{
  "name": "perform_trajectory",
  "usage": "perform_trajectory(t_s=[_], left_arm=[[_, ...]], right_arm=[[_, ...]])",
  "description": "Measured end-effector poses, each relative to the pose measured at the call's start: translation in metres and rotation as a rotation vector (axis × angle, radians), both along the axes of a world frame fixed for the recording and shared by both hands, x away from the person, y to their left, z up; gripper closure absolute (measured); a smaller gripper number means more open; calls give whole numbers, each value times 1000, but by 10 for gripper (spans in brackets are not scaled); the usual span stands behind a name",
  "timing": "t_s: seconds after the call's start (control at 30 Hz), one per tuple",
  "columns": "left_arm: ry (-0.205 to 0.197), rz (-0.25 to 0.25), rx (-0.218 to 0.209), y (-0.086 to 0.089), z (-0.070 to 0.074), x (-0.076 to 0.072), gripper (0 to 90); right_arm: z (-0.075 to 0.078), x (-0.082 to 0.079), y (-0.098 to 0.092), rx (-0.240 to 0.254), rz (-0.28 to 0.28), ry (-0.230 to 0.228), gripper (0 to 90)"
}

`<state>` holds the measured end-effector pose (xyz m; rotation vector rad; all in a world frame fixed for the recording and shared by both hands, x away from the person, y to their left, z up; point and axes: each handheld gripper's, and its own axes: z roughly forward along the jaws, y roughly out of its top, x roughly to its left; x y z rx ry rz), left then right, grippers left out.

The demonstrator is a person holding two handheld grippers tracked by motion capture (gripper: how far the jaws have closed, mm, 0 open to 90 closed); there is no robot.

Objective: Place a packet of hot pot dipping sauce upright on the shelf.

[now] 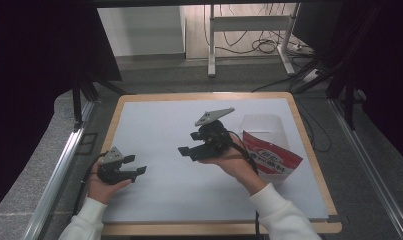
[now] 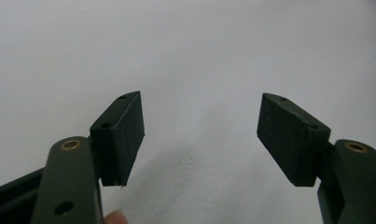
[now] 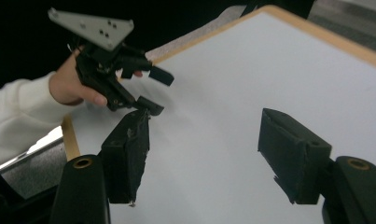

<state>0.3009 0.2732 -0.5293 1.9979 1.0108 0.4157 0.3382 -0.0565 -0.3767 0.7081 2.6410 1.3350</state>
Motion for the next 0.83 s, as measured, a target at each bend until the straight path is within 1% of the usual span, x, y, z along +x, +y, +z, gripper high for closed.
perform_trajectory(t_s=[0.07, 0.1, 0.23, 0.3, 0.37, 0.47, 0.53, 0.57, 0.63, 0.7, 0.77, 0.83], left_arm=[[4, 5, 9, 1, -1, 0, 312], [5, 10, 11, 1, -2, 0, 312], [9, 18, 15, 2, -4, 1, 312], [11, 19, 15, 2, -5, 1, 312], [12, 17, 17, 1, -5, 0, 312], [15, 17, 21, 0, -5, -1, 312], [14, 19, 20, -1, -5, -2, 311], [15, 17, 24, -2, -5, -3, 311], [12, 14, 31, -2, -5, -4, 311], [13, 15, 33, -3, -5, -6, 310], [15, 15, 34, -4, -5, -6, 310], [16, 15, 35, -4, -6, -6, 309]], right_arm=[[-17, 3, 7, -2, 15, 20, 331], [-25, 5, 10, -1, 12, 35, 331], [-53, 12, 15, -8, 10, 62, 331], [-63, 15, 15, -9, 5, 75, 330], [-72, 18, 13, -2, 10, 98, 331], [-80, 21, 10, 25, 24, 136, 332], [-84, 22, 8, 43, 26, 148, 333], [-85, 22, 7, 43, 23, 150, 333], [-89, 22, 5, 36, 19, 151, 333], [-91, 20, 3, 23, 7, 142, 329], [-94, 18, 3, -13, -15, 116, 313], [-101, 15, 1, -29, -22, 122, 310]])
